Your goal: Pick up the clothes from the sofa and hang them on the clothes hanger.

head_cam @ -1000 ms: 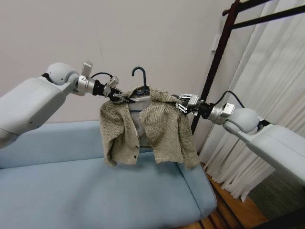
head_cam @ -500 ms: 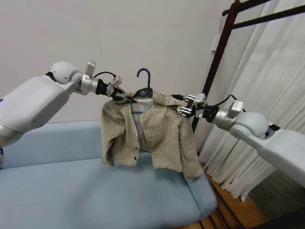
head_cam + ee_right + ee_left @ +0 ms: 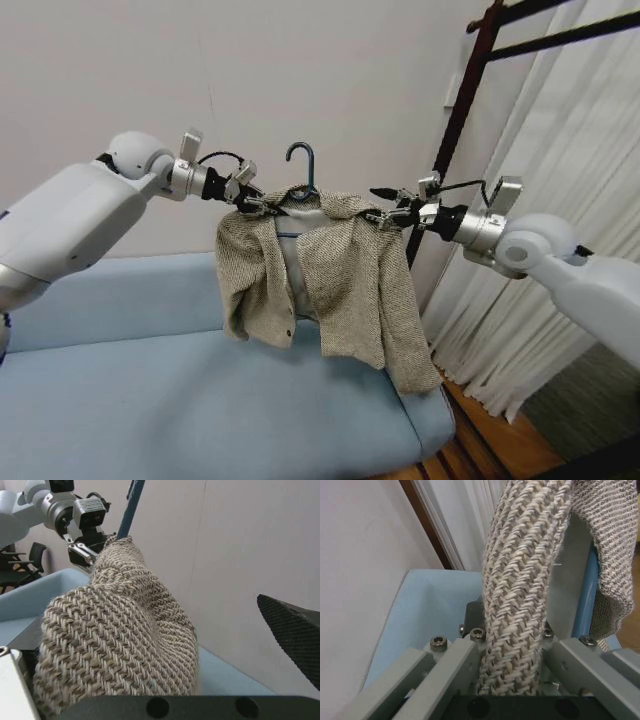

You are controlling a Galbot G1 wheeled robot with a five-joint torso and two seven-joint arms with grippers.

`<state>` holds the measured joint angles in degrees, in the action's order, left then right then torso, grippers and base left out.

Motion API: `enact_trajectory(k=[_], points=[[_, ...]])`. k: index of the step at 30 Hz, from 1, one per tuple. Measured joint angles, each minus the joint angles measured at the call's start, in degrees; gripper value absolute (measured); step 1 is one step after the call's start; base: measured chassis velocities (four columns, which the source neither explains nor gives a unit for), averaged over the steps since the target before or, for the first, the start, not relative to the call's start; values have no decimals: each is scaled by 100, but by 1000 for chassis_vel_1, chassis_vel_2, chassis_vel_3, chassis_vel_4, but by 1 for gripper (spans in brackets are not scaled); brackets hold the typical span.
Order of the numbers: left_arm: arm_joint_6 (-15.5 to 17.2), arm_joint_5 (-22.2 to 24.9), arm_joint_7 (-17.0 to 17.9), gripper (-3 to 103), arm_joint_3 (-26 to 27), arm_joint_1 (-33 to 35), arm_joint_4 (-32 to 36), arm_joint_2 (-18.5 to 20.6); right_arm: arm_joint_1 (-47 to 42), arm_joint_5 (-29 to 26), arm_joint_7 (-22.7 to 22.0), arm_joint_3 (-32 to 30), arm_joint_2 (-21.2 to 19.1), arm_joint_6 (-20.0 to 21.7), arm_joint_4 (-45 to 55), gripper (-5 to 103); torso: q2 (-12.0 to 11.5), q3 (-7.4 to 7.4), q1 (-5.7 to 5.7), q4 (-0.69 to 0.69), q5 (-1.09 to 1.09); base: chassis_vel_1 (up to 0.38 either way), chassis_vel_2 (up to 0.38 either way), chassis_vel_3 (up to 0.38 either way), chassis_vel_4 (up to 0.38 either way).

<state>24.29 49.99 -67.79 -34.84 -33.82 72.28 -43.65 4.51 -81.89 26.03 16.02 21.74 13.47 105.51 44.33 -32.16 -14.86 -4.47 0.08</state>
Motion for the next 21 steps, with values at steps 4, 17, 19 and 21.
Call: enact_trajectory(k=[4,17,19,21], points=[[-8,-4,2,9,29,37,0,27,-40,212,179,-4,-75,19,90,100,0,0,0,0,0,0,0,0,0],[-13,-15,101,9,99,83,-49,-49,-102,1075,335,143,-108,-193,442,100,0,0,0,1,0,0,0,0,0],[-84,-104,97,9,79,87,-65,-84,83,215,-115,45,-188,340,479,100,0,0,0,0,0,0,0,0,0],[-107,-145,82,9,78,91,-69,-102,149,55,-325,4,-169,590,453,100,0,0,0,-1,0,0,0,0,0]])
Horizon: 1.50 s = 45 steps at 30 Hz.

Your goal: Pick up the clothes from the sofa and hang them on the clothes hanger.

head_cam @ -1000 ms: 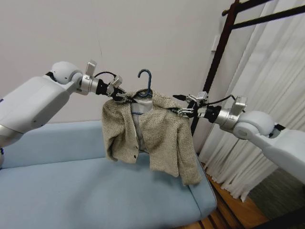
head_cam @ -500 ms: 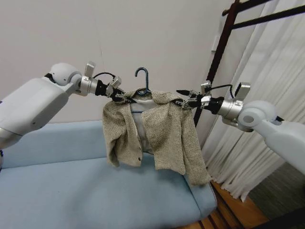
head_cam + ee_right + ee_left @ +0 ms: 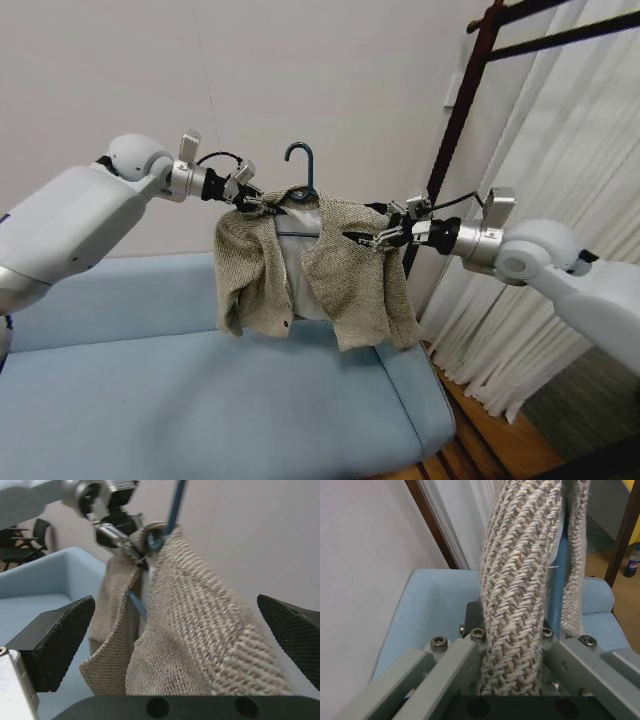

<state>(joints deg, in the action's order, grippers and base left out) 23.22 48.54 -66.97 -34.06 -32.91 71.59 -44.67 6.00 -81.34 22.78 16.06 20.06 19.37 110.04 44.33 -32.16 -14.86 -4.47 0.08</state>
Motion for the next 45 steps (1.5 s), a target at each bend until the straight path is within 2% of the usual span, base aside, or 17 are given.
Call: enact_trajectory(k=[2,4,5,8,10,15,19,28,38,45], points=[[-51,-80,-55,8,2,3,-9,-43,126,-251,-267,-89,107,539,-125,100,0,0,0,0,0,0,0,0,0],[-108,-152,-132,8,6,4,-12,-69,220,-343,-283,-151,219,947,-304,100,-1,0,0,1,1,0,0,0,0],[-108,-152,-132,8,6,4,-12,-69,220,-343,-283,-151,219,947,-304,100,-1,0,0,1,1,0,0,0,0],[-311,-335,-272,8,9,5,-41,-97,511,-504,-225,-7,378,1369,-522,100,0,0,0,1,0,0,0,0,0],[-468,-520,-377,8,31,19,-83,-107,741,-579,-197,276,386,1450,-550,100,0,0,-1,2,1,0,0,0,0],[-591,-802,-528,8,127,81,-96,-113,1118,-627,-63,772,363,1618,-522,100,0,0,0,1,-1,0,0,0,0],[-662,-847,-609,8,194,103,-66,-91,1743,-807,23,1623,338,1857,-551,100,0,0,0,0,0,0,0,0,0],[-711,-867,-712,8,243,137,87,25,2642,-1083,-205,2472,662,2019,-817,100,0,0,-1,2,-1,0,0,0,0],[-802,-850,-799,8,291,130,74,74,3145,-1417,-405,3072,822,2045,-726,100,0,0,0,0,0,0,0,0,0],[-829,-840,-836,8,317,165,85,125,3212,-1548,-613,3172,903,2062,-690,100,0,0,0,2,-1,0,0,0,0]])
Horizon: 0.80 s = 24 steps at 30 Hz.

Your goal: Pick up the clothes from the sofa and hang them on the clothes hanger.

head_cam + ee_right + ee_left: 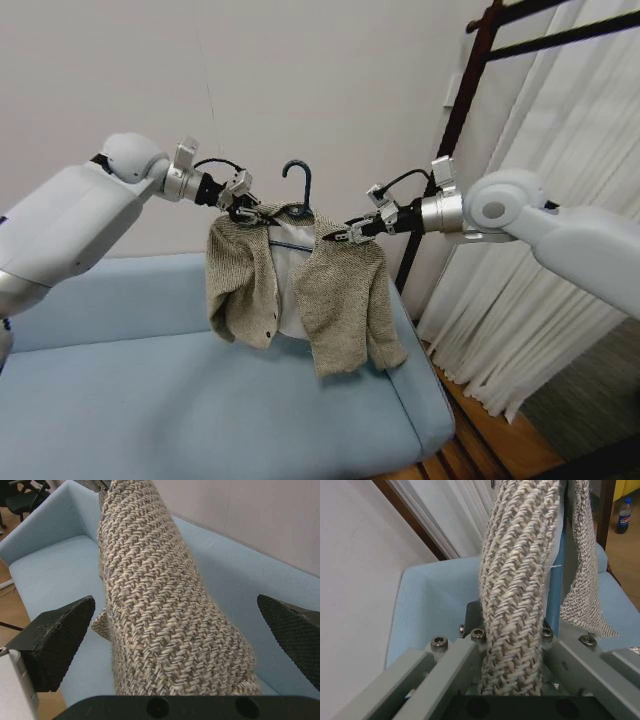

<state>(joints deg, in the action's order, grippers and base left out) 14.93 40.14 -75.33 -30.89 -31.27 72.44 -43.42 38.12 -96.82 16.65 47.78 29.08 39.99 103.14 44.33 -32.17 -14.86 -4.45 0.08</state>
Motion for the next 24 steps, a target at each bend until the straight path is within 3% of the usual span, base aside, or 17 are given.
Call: enact_trajectory(k=[3,8,11,14,17,20,24], points=[[-16,4,-15,8,2,3,7,21,5,-9,-20,34,-6,0,-16,96,0,0,0,0,0,0,0,0,0],[-18,11,-61,8,3,-14,8,14,-27,-14,-41,64,-64,0,60,75,0,0,0,-2,1,0,0,0,0],[-18,16,-67,8,3,-36,-2,-14,-30,-66,-73,69,-69,0,91,69,0,0,0,-2,1,0,0,0,0],[-11,76,-59,8,2,-46,-20,-52,-19,-264,-197,75,-69,0,135,53,0,0,0,-2,1,0,0,0,0],[-1,94,-51,8,-2,-50,-20,-65,-14,-375,-280,72,-66,-3,160,48,0,0,0,-1,1,0,0,0,0],[5,104,-42,8,-13,-55,-9,-77,-13,-426,-317,63,-101,-20,209,31,0,0,0,-1,1,0,0,0,0],[8,110,-15,8,-35,-81,3,-84,-15,-432,-322,58,-156,-31,258,21,0,0,0,-1,1,0,0,0,0]])
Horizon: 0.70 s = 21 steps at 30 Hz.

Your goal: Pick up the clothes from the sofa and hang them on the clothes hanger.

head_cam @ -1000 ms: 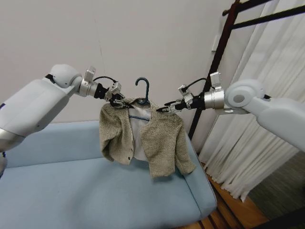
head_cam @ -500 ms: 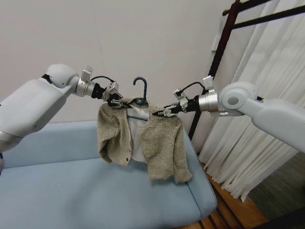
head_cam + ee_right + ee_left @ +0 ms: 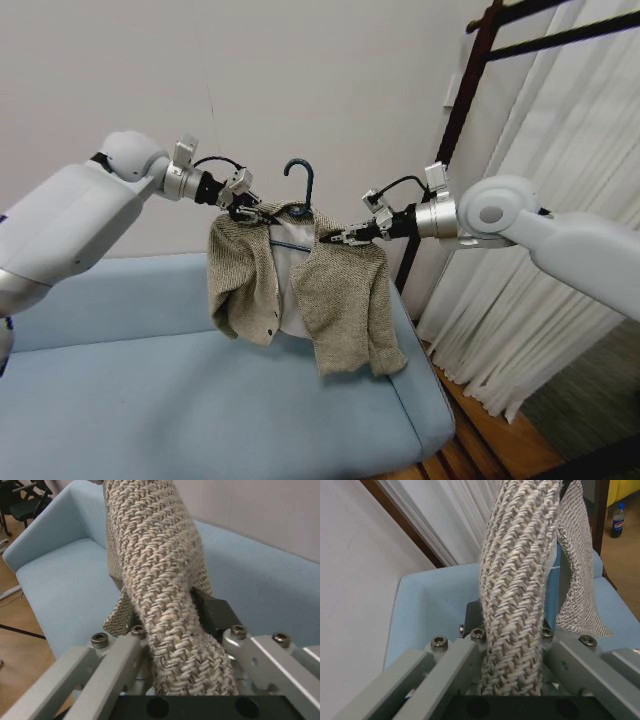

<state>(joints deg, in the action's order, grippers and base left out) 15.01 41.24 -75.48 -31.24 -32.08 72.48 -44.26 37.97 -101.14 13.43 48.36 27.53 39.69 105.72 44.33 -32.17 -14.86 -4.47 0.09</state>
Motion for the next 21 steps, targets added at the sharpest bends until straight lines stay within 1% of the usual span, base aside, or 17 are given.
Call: enact_trajectory(k=[1,2,4,12,14,15,16,17,19,20,21], points=[[0,1,14,8,-16,-20,0,-6,-1,-6,3,-3,-16,-2,18,16,0,0,0,0,0,0,0,0,0],[0,1,14,8,-16,-20,0,-6,-1,-6,3,-3,-16,-2,18,16,0,0,0,0,0,0,0,0,0],[1,9,43,8,-41,-52,5,-19,-3,-8,8,-7,-45,-4,32,9,0,0,0,0,0,0,0,0,0],[1,26,150,8,-88,-104,-1,-69,-10,-6,-3,-21,-112,-34,81,9,0,0,0,0,0,0,0,0,0],[5,41,284,8,-122,-124,4,-94,-14,-26,-63,-33,-149,-52,127,9,0,0,0,0,0,0,0,0,0],[8,43,317,5,-132,-133,5,-100,-18,-31,-79,-39,-163,-63,144,9,0,0,0,0,0,0,0,0,0],[16,51,352,9,-141,-144,6,-105,-24,-34,-89,-41,-176,-77,167,8,0,0,0,0,0,0,0,0,0],[16,51,352,9,-141,-144,6,-105,-24,-34,-89,-41,-176,-77,167,8,0,0,0,0,0,0,0,0,0],[18,57,422,20,-169,-182,20,-114,-55,-44,-160,-63,-230,-129,246,7,0,0,0,0,1,0,0,0,0],[18,59,452,20,-178,-193,27,-116,-75,-55,-194,-91,-249,-138,276,7,0,0,0,0,0,0,0,0,0],[21,61,492,24,-191,-208,37,-117,-117,-66,-254,-142,-275,-147,320,7,0,0,0,0,0,0,0,0,0]])
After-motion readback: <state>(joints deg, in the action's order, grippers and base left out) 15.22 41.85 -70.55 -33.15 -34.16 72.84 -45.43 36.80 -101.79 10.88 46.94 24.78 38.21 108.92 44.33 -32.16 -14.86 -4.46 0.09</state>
